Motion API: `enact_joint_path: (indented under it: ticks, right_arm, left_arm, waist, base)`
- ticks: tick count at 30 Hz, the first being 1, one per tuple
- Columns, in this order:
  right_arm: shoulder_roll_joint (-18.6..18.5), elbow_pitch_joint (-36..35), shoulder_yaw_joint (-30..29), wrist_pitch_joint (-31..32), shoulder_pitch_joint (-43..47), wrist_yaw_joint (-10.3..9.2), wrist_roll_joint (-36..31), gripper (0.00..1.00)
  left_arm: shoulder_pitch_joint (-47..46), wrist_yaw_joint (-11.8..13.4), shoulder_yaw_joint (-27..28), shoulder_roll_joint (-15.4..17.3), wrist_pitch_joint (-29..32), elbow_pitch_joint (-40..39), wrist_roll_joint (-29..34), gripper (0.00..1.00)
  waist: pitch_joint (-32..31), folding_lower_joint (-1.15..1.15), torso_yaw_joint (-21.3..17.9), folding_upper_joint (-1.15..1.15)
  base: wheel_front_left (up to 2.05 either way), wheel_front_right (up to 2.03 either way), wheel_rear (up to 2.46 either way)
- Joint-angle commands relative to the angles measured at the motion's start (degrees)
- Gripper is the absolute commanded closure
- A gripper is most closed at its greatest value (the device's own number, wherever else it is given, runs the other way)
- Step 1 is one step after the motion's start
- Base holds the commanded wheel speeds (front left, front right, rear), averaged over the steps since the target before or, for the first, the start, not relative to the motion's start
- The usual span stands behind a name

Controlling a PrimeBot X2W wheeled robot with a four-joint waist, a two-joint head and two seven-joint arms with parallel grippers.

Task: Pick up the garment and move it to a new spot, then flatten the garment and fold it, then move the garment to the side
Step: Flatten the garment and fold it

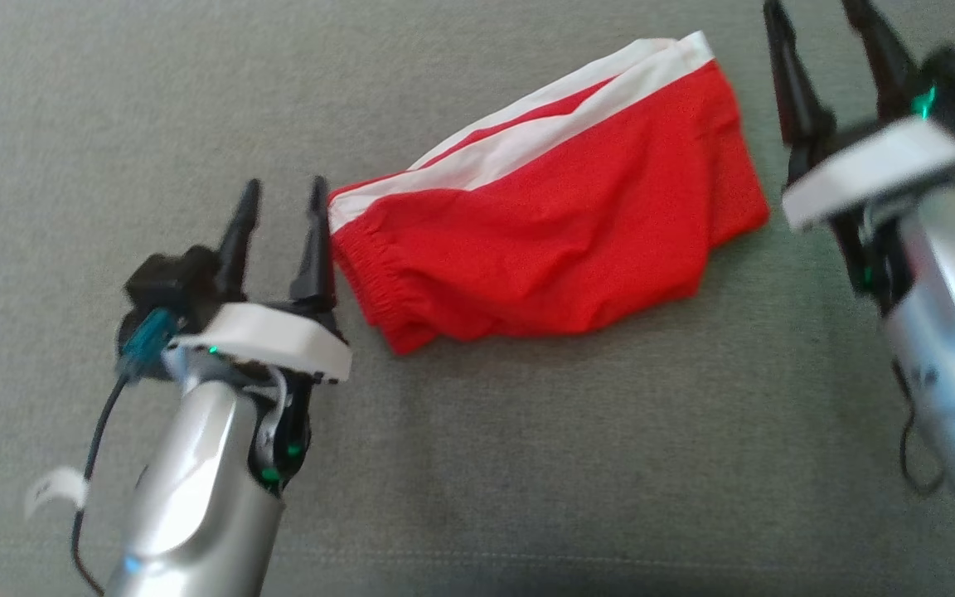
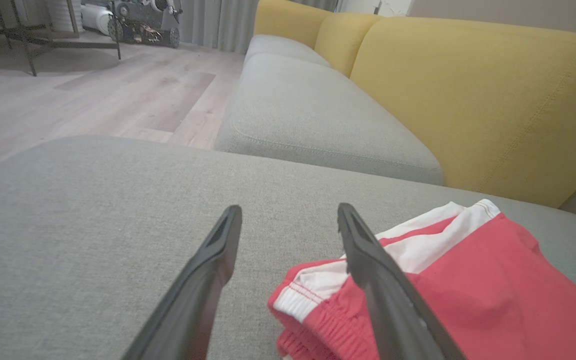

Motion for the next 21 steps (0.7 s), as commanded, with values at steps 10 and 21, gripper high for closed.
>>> enact_joint_path:
  ticks: [10, 21]
  right_arm:
    - [4.25, -14.52, -11.96, -0.47, 19.81, -0.05, -10.21, 0.00]
    - [8.70, -26.15, -17.64, 5.59, 33.90, -0.05, -14.97, 0.00]
  left_arm:
    - [8.79, 1.87, 5.50, 2.29, -0.67, -10.61, 5.21, 0.00]
    - [16.43, 2.89, 5.00, 3.48, -0.64, -12.20, 6.71, 0.00]
  waist:
    - [-4.81, 0.00, -4.25, 0.00]
    - [-7.83, 0.00, -5.58, 0.00]
  base:
    - [0.00, 0.00, 0.00]
    - [0.00, 0.00, 0.00]
